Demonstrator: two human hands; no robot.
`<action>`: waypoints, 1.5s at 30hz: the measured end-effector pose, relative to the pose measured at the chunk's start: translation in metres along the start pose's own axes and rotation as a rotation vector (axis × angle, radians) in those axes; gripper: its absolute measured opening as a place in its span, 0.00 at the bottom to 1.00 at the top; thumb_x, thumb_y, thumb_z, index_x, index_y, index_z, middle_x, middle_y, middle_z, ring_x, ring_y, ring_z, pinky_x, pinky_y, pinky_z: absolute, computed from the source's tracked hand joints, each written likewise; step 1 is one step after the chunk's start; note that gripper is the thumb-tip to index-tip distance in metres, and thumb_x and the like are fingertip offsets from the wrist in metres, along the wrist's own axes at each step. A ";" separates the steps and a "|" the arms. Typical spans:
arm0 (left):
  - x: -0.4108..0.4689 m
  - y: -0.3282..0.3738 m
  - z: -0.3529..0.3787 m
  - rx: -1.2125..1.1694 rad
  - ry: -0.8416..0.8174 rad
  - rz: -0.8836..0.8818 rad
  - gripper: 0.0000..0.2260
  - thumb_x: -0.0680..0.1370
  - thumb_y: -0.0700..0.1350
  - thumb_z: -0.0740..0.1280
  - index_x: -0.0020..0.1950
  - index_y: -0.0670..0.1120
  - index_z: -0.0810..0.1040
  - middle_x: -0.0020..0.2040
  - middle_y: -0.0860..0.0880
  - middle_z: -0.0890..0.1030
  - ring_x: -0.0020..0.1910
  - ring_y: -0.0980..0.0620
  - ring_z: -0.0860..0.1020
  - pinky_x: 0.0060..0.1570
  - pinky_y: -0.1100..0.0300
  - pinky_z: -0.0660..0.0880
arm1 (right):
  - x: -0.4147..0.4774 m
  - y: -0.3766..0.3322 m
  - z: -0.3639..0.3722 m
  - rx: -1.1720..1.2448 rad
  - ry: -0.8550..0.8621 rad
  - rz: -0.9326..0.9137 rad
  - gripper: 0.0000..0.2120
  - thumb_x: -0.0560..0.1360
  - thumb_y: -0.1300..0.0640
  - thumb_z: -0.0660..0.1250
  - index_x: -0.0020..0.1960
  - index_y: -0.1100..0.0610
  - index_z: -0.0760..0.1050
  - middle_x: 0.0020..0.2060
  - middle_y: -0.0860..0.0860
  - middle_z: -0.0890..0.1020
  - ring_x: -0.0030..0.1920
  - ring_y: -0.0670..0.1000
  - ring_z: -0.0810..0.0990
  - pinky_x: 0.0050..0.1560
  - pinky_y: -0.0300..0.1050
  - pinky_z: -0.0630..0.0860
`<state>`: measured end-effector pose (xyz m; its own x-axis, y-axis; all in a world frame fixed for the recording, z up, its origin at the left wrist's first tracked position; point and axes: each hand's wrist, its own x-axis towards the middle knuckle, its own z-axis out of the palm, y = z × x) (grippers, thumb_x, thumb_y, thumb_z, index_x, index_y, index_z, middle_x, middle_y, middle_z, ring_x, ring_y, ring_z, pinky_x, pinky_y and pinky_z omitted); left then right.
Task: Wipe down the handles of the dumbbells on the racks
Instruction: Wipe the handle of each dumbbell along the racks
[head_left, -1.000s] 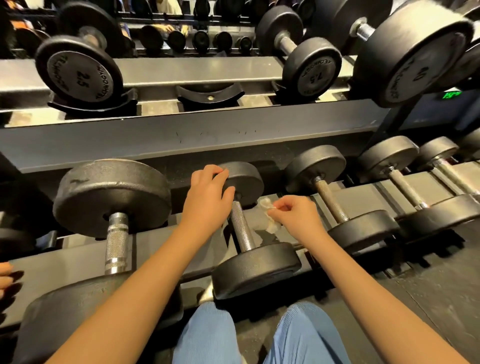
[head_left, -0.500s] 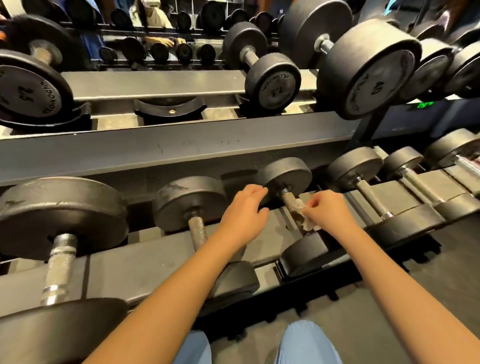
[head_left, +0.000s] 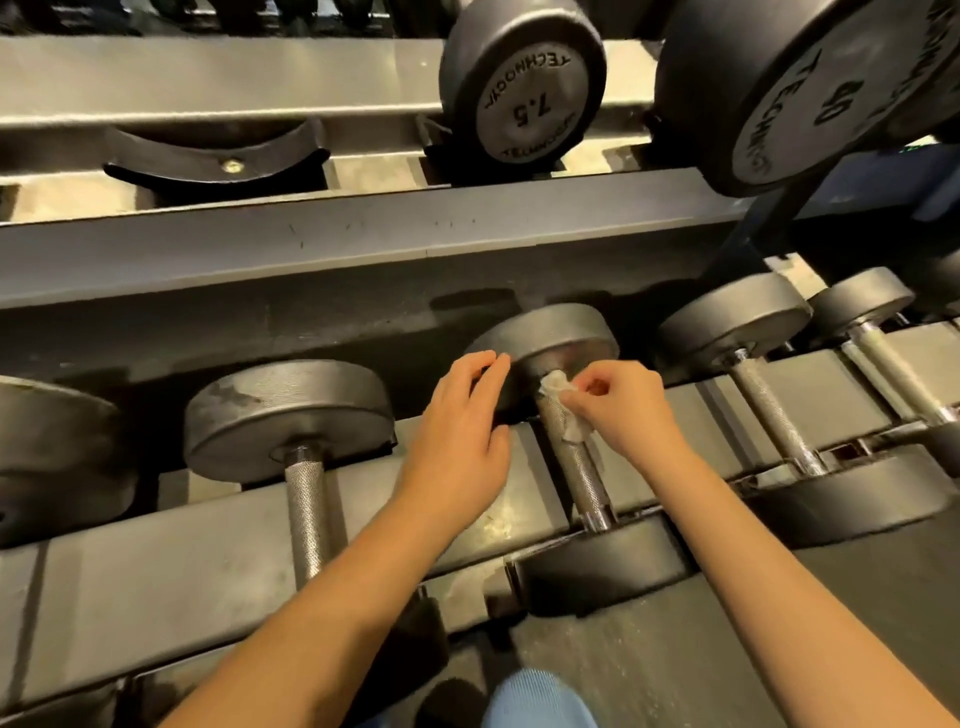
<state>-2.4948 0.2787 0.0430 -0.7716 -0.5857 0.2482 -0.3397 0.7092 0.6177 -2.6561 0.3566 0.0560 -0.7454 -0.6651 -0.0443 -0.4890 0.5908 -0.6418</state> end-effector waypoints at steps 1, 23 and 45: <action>-0.001 0.002 0.000 0.016 -0.009 -0.009 0.28 0.78 0.40 0.64 0.77 0.49 0.58 0.75 0.53 0.57 0.72 0.56 0.59 0.70 0.58 0.64 | -0.004 0.001 -0.001 0.008 -0.020 0.002 0.05 0.72 0.59 0.71 0.37 0.55 0.77 0.29 0.45 0.75 0.35 0.44 0.74 0.32 0.31 0.65; -0.003 -0.006 -0.007 0.095 -0.104 -0.002 0.32 0.80 0.44 0.63 0.79 0.52 0.48 0.78 0.57 0.49 0.76 0.57 0.51 0.71 0.61 0.54 | -0.033 0.015 -0.027 -0.291 -0.370 -0.040 0.05 0.71 0.60 0.73 0.40 0.58 0.76 0.40 0.53 0.79 0.40 0.49 0.76 0.34 0.37 0.70; 0.001 -0.006 -0.008 0.083 -0.119 -0.021 0.33 0.79 0.45 0.64 0.78 0.55 0.49 0.78 0.57 0.48 0.76 0.53 0.50 0.72 0.51 0.59 | -0.016 -0.010 -0.002 -0.249 -0.059 -0.199 0.12 0.73 0.49 0.72 0.39 0.57 0.80 0.35 0.53 0.81 0.38 0.51 0.79 0.40 0.42 0.75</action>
<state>-2.4897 0.2708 0.0454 -0.8201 -0.5541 0.1427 -0.3965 0.7301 0.5565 -2.6406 0.3626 0.0645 -0.6001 -0.7998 0.0145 -0.7239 0.5353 -0.4352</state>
